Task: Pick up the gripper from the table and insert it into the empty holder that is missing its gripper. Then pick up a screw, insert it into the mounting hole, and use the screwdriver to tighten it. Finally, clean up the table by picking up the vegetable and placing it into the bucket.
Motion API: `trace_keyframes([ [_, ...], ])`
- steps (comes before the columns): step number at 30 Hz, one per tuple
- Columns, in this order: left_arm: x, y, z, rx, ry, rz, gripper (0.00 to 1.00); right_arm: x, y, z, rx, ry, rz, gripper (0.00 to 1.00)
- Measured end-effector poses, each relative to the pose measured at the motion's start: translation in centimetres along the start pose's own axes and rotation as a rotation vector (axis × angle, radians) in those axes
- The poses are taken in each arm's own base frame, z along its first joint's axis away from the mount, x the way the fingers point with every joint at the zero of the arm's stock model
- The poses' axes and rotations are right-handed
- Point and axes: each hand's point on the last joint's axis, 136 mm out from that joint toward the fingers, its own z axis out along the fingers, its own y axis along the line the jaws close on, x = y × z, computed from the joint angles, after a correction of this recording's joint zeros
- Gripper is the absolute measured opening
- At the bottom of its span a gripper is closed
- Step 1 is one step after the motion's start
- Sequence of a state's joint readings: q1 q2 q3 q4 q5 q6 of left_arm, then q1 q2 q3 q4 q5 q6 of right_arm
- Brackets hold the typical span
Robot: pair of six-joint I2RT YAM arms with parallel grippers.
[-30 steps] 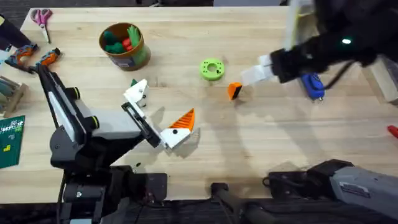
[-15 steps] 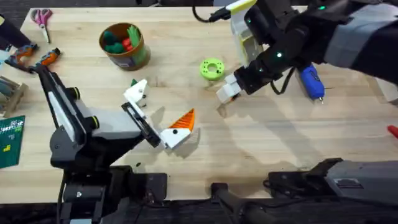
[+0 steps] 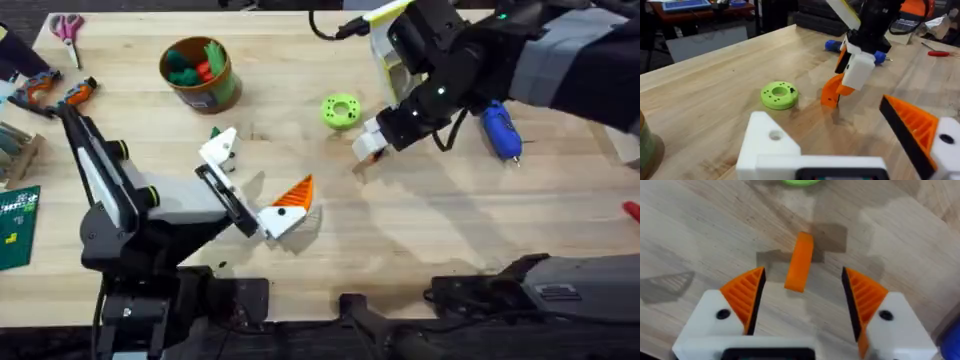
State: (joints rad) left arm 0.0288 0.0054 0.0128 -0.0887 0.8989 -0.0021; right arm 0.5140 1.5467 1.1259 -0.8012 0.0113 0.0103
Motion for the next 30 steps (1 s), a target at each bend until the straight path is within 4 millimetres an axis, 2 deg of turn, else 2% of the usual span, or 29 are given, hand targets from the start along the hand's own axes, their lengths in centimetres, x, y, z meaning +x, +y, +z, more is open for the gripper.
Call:
trace_keyframes([
  [12, 0.0, 0.0, 0.0, 0.0, 0.0, 0.0, 0.972, -0.67, -0.05, -0.01, 0.002, -0.027, 0.073, 0.808],
  [13, 0.0, 0.0, 0.0, 0.0, 0.0, 0.0, 0.971, -0.66, -0.05, -0.01, 0.002, -0.027, 0.075, 0.77],
  [18, 0.0, 0.0, 0.0, 0.0, 0.0, 0.0, 0.973, -0.67, -0.05, -0.01, 0.002, -0.028, 0.084, 0.408],
  [19, 0.0, 0.0, 0.0, 0.0, 0.0, 0.0, 0.972, -0.67, -0.05, -0.01, 0.002, -0.028, 0.087, 0.319],
  [21, -0.01, 0.01, 0.0, 0.0, 0.0, 0.0, 0.972, -0.65, -0.06, -0.01, 0.002, -0.026, 0.091, 0.049],
  [23, 0.0, 0.0, 0.0, 0.0, 0.0, 0.0, 0.972, -0.68, -0.1, -0.06, 0.005, -0.027, 0.091, 0.014],
  [30, 0.0, 0.0, 0.0, 0.0, 0.0, 0.0, 0.972, -0.23, 0.1, -0.3, -0.005, -0.004, 0.091, 0.015],
])
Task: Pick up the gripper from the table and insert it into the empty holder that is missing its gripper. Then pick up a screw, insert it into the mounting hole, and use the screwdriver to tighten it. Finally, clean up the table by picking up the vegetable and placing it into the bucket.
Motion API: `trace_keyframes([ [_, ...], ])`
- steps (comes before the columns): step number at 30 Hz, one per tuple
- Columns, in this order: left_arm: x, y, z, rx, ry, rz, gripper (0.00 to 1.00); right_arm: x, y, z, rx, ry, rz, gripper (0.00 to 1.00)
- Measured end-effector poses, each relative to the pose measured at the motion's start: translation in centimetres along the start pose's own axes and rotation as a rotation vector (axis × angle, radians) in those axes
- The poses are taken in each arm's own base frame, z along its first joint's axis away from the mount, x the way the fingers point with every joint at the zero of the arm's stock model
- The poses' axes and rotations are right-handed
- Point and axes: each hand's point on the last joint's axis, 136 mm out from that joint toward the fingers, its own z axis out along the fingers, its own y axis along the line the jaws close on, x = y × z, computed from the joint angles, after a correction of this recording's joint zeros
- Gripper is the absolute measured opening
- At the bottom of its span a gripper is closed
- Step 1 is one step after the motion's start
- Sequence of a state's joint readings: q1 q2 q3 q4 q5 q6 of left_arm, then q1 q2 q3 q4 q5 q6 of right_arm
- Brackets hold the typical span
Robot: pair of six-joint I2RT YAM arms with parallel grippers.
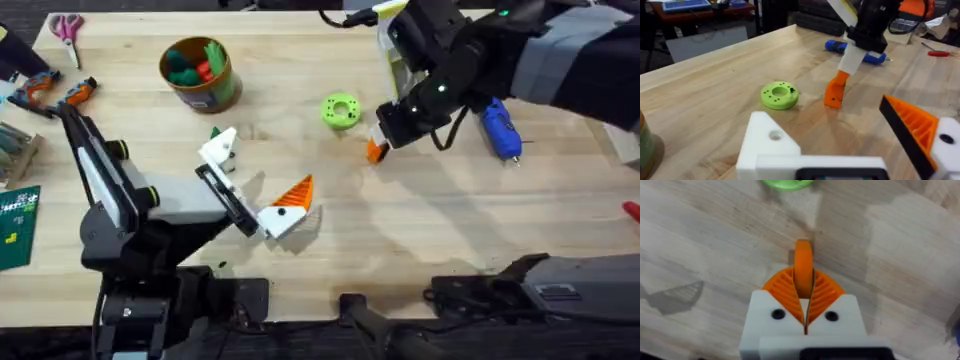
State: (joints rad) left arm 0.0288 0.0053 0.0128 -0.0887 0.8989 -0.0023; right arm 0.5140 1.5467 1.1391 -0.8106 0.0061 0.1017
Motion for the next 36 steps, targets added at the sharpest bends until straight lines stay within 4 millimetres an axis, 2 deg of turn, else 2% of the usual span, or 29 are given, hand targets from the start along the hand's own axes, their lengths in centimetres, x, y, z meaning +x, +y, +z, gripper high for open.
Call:
trace_keyframes([
  [3, 0.0, 0.0, 0.0, 0.0, 0.0, 0.0, 0.973, -0.4, 0.6, -1.1, -0.039, 0.005, 0.006, 0.015],
  [9, 0.0, 0.0, 0.0, 0.0, 0.0, 0.0, 0.973, -4.3, 1.8, -5.7, -0.159, -0.095, 0.026, 0.014],
  [12, 0.0, -0.1, 0.0, 0.005, 0.0, 0.0, 0.973, -5.5, 2.7, -7.6, -0.255, -0.133, 0.012, 0.014],
  [18, 0.1, -0.8, 0.0, 0.049, 0.003, -0.004, 0.972, -5.4, 4.2, -9.4, -0.489, -0.129, 0.043, 0.014],
  [23, 0.2, -1.3, -0.1, 0.078, 0.006, -0.007, 0.972, -5.1, 3.7, -11.0, -0.652, -0.133, 0.089, 0.013],
  [28, 0.2, -1.4, -0.1, 0.082, 0.006, -0.008, 0.972, -5.0, 4.3, -10.8, -0.776, -0.231, 0.06, 0.013],
  [32, 0.2, -1.6, -0.1, 0.094, 0.007, -0.009, 0.973, -3.9, 4.3, -9.1, -0.891, -0.276, 0.111, 0.013],
  [36, 0.2, -1.7, -0.1, 0.101, 0.007, -0.01, 0.973, -2.5, 4.9, -7.3, -1.033, -0.237, 0.199, 0.013],
])
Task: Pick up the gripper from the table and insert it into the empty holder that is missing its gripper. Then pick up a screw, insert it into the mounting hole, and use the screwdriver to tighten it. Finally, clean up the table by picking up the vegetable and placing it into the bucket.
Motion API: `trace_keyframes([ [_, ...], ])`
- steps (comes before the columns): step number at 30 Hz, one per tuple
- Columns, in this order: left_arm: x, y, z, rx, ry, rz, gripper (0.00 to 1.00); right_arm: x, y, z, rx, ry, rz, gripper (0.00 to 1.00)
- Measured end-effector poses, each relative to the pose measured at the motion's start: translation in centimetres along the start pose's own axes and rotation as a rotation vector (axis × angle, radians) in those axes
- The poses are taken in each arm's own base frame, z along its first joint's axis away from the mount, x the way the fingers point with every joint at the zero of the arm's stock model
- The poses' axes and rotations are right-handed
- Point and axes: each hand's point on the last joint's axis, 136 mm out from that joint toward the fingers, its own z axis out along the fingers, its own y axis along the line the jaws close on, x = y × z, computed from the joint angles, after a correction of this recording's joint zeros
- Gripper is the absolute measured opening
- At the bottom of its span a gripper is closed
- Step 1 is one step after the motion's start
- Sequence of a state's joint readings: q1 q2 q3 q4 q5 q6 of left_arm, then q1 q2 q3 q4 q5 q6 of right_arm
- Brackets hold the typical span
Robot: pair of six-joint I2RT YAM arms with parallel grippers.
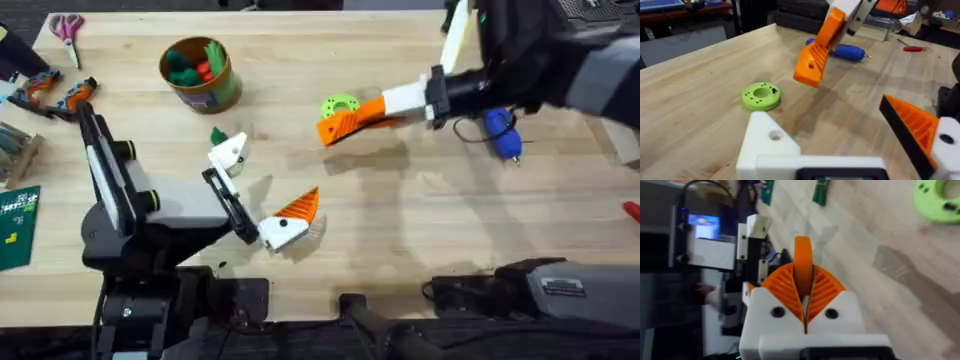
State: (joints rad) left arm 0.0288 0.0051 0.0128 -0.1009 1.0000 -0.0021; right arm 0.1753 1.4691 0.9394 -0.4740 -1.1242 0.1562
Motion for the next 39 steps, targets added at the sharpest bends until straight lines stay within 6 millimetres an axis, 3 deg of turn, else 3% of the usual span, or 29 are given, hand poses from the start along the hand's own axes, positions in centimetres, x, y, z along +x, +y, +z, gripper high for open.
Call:
trace_keyframes([
  [13, 0.1, -0.5, 0.0, 0.029, 0.003, -0.004, 0.973, 1.2, 2.9, 3.3, -0.288, 0.132, 0.077, 0.013],
  [22, 0.1, -0.5, 0.0, 0.029, 0.002, -0.004, 0.973, 3.0, 3.7, 6.7, -0.34, 0.25, 0.093, 0.013],
  [29, 0.1, -0.5, 0.0, 0.029, 0.002, -0.004, 0.973, 2.9, 3.1, 8.0, -0.348, 0.275, 0.126, 0.013],
  [39, 0.1, -0.5, 0.0, 0.029, 0.002, -0.004, 0.973, 2.4, 4.4, 9.1, -0.359, 0.293, 0.132, 0.013],
])
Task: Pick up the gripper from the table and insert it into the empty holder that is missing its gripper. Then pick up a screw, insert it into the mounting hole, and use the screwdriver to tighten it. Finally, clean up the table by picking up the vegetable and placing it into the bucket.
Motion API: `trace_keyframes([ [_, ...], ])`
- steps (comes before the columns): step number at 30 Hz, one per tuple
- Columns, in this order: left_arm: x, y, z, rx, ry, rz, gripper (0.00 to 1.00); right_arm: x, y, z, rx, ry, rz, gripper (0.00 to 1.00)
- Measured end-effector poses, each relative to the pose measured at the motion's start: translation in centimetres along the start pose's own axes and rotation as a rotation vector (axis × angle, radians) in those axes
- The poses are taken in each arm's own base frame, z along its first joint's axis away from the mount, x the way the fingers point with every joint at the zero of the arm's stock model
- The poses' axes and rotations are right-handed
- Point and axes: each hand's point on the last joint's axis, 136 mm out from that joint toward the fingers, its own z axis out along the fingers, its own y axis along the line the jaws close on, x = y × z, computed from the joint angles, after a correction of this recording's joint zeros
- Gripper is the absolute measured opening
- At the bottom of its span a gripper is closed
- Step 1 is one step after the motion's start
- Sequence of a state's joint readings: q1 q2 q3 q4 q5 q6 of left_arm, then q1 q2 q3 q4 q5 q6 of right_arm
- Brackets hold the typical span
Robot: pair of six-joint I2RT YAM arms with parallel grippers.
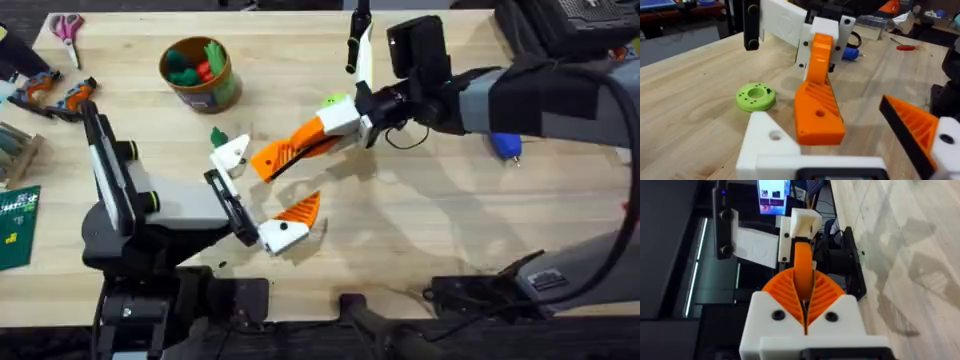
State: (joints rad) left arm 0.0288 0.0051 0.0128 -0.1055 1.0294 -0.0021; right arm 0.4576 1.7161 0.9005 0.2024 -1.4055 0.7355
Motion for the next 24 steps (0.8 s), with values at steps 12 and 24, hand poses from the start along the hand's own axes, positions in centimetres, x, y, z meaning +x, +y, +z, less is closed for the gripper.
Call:
trace_keyframes([
  [12, 0.0, 0.0, 0.0, 0.0, 0.0, 0.0, 0.973, -0.7, -0.4, 0.0, 0.029, -0.034, 0.054, 0.013],
  [24, 0.0, 0.0, 0.0, 0.0, 0.0, 0.0, 0.972, -1.6, -0.1, 0.2, 0.025, -0.052, 0.018, 0.013],
])
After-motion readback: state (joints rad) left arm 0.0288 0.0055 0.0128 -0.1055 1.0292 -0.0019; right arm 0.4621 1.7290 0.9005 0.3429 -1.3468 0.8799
